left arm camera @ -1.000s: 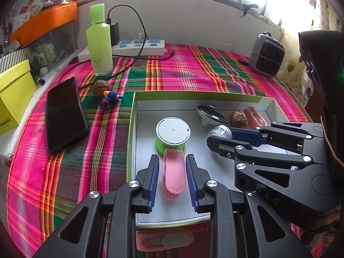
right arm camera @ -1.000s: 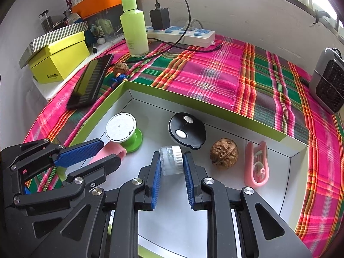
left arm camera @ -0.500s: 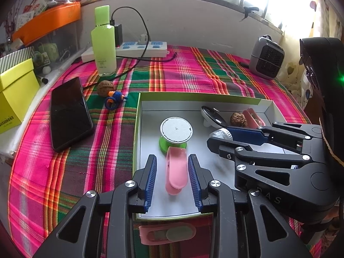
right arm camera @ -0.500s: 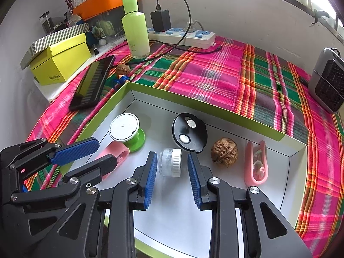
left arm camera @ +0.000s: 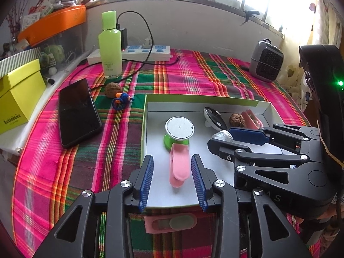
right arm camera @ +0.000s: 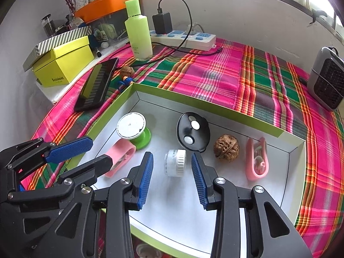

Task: Organize objects
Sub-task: 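Lower and open the left tool to release the pink clip while the right tool releases the jar, then withdraw both tools from the box toward the remaining items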

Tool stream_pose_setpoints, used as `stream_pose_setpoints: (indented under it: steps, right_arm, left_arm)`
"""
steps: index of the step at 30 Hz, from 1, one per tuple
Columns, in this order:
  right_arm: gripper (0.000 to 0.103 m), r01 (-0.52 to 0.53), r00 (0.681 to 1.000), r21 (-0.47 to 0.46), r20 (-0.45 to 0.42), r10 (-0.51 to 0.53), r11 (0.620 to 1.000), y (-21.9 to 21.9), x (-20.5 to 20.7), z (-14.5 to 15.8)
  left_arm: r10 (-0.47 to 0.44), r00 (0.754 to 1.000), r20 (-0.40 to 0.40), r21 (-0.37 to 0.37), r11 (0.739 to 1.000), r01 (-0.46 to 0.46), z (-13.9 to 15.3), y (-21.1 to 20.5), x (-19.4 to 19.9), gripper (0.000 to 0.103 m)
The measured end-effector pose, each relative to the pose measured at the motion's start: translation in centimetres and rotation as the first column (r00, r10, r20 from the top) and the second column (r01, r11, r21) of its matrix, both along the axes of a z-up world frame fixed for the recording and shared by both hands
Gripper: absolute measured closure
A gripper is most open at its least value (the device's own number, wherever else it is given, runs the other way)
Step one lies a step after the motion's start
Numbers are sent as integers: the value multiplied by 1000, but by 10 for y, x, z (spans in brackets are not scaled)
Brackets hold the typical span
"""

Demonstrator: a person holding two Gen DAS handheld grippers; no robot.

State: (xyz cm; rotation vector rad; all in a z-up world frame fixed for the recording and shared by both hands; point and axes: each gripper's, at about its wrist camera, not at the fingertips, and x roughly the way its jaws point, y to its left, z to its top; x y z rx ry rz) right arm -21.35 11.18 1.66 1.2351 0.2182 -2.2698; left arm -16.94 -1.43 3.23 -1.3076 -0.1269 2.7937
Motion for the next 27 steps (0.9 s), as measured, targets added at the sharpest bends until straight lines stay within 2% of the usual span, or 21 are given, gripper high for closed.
stream_pose_setpoints:
  steps: [9, 27]
  right_arm:
    - [61, 6, 999, 2, -38, -6, 1000, 1, 13, 7]
    - [61, 93, 992, -53, -84, -97, 994, 20, 62, 22]
  left_arm:
    - [0, 1000, -12, 11, 1000, 0, 4, -3, 11, 66]
    - [-19, 999, -34, 25, 999, 20, 12, -3, 47, 63]
